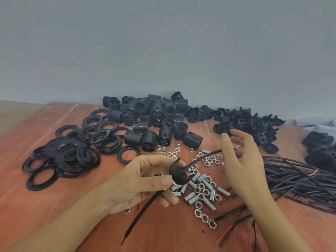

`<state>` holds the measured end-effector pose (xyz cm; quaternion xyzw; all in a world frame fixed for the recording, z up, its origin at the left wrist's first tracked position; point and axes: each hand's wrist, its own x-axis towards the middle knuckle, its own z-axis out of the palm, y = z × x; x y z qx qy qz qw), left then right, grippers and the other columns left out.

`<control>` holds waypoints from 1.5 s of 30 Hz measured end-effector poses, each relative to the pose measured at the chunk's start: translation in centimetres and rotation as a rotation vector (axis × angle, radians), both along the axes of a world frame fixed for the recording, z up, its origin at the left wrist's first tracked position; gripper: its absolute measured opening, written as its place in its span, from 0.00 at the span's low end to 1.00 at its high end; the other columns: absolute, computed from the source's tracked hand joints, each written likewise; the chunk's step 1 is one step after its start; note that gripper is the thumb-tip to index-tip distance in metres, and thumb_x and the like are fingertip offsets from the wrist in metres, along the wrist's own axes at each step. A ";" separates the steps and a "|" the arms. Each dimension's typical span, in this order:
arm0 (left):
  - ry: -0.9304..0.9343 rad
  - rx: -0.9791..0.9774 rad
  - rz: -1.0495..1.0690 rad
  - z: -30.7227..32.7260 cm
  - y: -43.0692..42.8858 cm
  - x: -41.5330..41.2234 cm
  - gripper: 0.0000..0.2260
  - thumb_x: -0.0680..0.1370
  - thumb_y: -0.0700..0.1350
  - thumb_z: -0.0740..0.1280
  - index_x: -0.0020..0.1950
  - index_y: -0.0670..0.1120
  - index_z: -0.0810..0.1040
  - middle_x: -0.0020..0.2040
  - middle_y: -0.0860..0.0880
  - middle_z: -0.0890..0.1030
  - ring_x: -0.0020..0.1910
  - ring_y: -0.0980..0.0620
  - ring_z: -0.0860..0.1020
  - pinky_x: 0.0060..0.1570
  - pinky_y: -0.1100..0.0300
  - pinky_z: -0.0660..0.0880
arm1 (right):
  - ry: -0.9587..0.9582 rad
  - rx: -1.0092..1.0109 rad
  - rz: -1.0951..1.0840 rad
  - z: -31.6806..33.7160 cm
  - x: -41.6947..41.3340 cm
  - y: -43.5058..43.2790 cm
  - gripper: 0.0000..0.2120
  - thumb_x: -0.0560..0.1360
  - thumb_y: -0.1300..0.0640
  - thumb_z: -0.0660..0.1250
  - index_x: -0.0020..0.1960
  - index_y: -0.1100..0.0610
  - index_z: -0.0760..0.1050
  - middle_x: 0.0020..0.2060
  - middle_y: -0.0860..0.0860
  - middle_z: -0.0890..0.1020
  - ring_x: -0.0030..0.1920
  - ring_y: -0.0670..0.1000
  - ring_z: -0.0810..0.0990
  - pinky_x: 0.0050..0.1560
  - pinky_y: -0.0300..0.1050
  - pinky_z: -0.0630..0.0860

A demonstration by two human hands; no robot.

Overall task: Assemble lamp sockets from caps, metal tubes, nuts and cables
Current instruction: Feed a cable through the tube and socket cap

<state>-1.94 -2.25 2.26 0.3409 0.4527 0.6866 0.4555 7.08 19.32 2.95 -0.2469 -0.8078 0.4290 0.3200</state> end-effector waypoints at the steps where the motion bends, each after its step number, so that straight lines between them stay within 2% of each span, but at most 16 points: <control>1: -0.020 0.030 -0.009 -0.1 -0.1 -0.1 0.19 0.69 0.46 0.78 0.59 0.46 0.82 0.54 0.45 0.83 0.37 0.50 0.85 0.34 0.63 0.80 | 0.020 -0.061 0.016 0.0 0.0 0.0 0.20 0.76 0.39 0.60 0.64 0.47 0.70 0.52 0.46 0.78 0.42 0.45 0.79 0.41 0.39 0.77; 4: -0.027 0.023 0.056 -0.1 0.0 -0.1 0.18 0.70 0.46 0.78 0.58 0.47 0.82 0.54 0.45 0.83 0.37 0.50 0.84 0.34 0.63 0.80 | 0.095 -0.200 0.089 -0.2 -0.2 -0.1 0.11 0.78 0.49 0.65 0.57 0.51 0.77 0.41 0.48 0.80 0.33 0.46 0.77 0.31 0.32 0.73; 6: -0.007 -0.001 0.071 -0.2 0.2 -0.1 0.17 0.69 0.46 0.78 0.58 0.47 0.83 0.54 0.45 0.83 0.36 0.49 0.84 0.34 0.63 0.80 | 0.181 -0.285 0.142 0.0 -0.1 -0.4 0.07 0.79 0.57 0.66 0.55 0.50 0.78 0.40 0.49 0.82 0.32 0.42 0.77 0.31 0.31 0.73; 7: 0.005 -0.009 0.091 -0.1 0.3 0.0 0.17 0.70 0.45 0.77 0.57 0.47 0.83 0.54 0.45 0.83 0.35 0.49 0.84 0.33 0.63 0.79 | 0.219 -0.291 0.166 0.2 -0.1 -0.7 0.08 0.79 0.60 0.65 0.55 0.49 0.78 0.41 0.48 0.84 0.32 0.42 0.78 0.32 0.33 0.74; 9: 0.015 -0.040 0.146 -0.1 0.5 0.3 0.16 0.71 0.42 0.77 0.58 0.46 0.83 0.54 0.44 0.83 0.34 0.48 0.83 0.32 0.63 0.79 | 0.251 -0.238 0.264 0.1 0.1 -1.6 0.13 0.81 0.64 0.61 0.57 0.48 0.76 0.43 0.45 0.85 0.32 0.54 0.76 0.32 0.45 0.75; 12: 0.020 -0.077 0.218 -0.2 0.8 0.6 0.16 0.71 0.41 0.74 0.58 0.46 0.83 0.56 0.43 0.82 0.33 0.48 0.82 0.31 0.63 0.78 | 0.236 -0.167 0.415 -0.5 0.0 -3.0 0.16 0.82 0.66 0.58 0.61 0.48 0.73 0.45 0.44 0.86 0.32 0.65 0.70 0.31 0.56 0.70; 16: 0.102 -0.117 0.266 -0.3 1.2 1.0 0.16 0.72 0.39 0.73 0.59 0.46 0.82 0.55 0.44 0.82 0.34 0.44 0.82 0.34 0.61 0.78 | 0.210 -0.221 0.456 -0.7 -0.1 -3.1 0.20 0.81 0.67 0.60 0.65 0.45 0.70 0.48 0.44 0.86 0.31 0.61 0.71 0.33 0.50 0.73; 19: 0.203 -0.152 0.276 -0.5 1.5 1.7 0.18 0.74 0.38 0.72 0.63 0.46 0.77 0.53 0.46 0.82 0.37 0.41 0.83 0.36 0.57 0.79 | 0.264 -0.341 0.442 -0.4 0.0 -3.0 0.22 0.77 0.67 0.67 0.66 0.49 0.71 0.48 0.46 0.86 0.35 0.49 0.83 0.37 0.38 0.79; 24: 0.199 -0.116 0.358 -0.6 1.7 1.9 0.22 0.73 0.37 0.72 0.66 0.46 0.73 0.51 0.46 0.82 0.44 0.42 0.83 0.41 0.55 0.80 | 0.374 -0.502 0.439 -0.7 -0.3 -3.8 0.21 0.69 0.62 0.73 0.60 0.55 0.73 0.41 0.56 0.86 0.41 0.54 0.86 0.41 0.41 0.81; 26: 0.384 -0.173 0.406 -0.4 1.7 1.8 0.20 0.75 0.38 0.71 0.65 0.50 0.74 0.53 0.52 0.81 0.45 0.48 0.83 0.44 0.59 0.80 | 0.379 -0.492 0.426 -0.9 -0.4 -4.1 0.19 0.68 0.60 0.73 0.57 0.56 0.74 0.38 0.56 0.86 0.41 0.53 0.86 0.43 0.42 0.82; 28: 0.738 -0.247 0.455 0.1 1.4 1.6 0.20 0.77 0.39 0.69 0.67 0.55 0.73 0.55 0.60 0.79 0.47 0.52 0.82 0.46 0.62 0.78 | 0.380 -0.432 0.393 -0.9 -0.5 -4.2 0.17 0.67 0.57 0.74 0.54 0.56 0.76 0.38 0.54 0.85 0.40 0.50 0.85 0.44 0.40 0.80; 31: 1.164 -0.237 0.457 1.2 1.3 0.8 0.22 0.78 0.37 0.67 0.70 0.54 0.73 0.56 0.61 0.75 0.52 0.56 0.79 0.52 0.62 0.77 | 0.417 -0.398 0.384 -0.8 -0.5 -3.9 0.14 0.69 0.60 0.73 0.54 0.57 0.78 0.38 0.52 0.86 0.39 0.47 0.84 0.43 0.36 0.79; 34: 1.403 -0.252 0.394 2.0 1.1 0.3 0.20 0.79 0.44 0.66 0.70 0.53 0.72 0.58 0.62 0.71 0.55 0.67 0.73 0.54 0.72 0.70 | 0.448 -0.346 0.370 -0.7 -0.2 -3.8 0.09 0.69 0.59 0.73 0.49 0.54 0.82 0.37 0.49 0.86 0.39 0.46 0.84 0.42 0.34 0.78; 38: 1.367 -0.286 0.434 1.8 1.7 1.0 0.17 0.77 0.59 0.65 0.63 0.55 0.74 0.51 0.62 0.70 0.49 0.61 0.74 0.48 0.75 0.67 | 0.418 -0.298 0.369 -1.0 -0.1 -4.0 0.06 0.69 0.57 0.74 0.44 0.48 0.85 0.36 0.49 0.85 0.39 0.50 0.84 0.42 0.39 0.79; 41: 1.227 -0.266 0.569 1.0 2.7 1.4 0.07 0.80 0.51 0.64 0.50 0.49 0.78 0.45 0.56 0.73 0.44 0.53 0.75 0.42 0.67 0.70 | 0.370 -0.265 0.389 -1.3 -0.2 -4.1 0.07 0.71 0.60 0.75 0.44 0.49 0.86 0.37 0.49 0.85 0.39 0.48 0.82 0.43 0.39 0.77; 45: 1.044 -0.266 0.715 0.2 3.1 0.9 0.08 0.81 0.43 0.64 0.42 0.47 0.76 0.41 0.52 0.74 0.42 0.52 0.74 0.40 0.62 0.71 | 0.325 -0.202 0.404 -1.5 -0.3 -4.5 0.07 0.69 0.53 0.73 0.47 0.47 0.84 0.37 0.47 0.85 0.40 0.44 0.82 0.43 0.34 0.75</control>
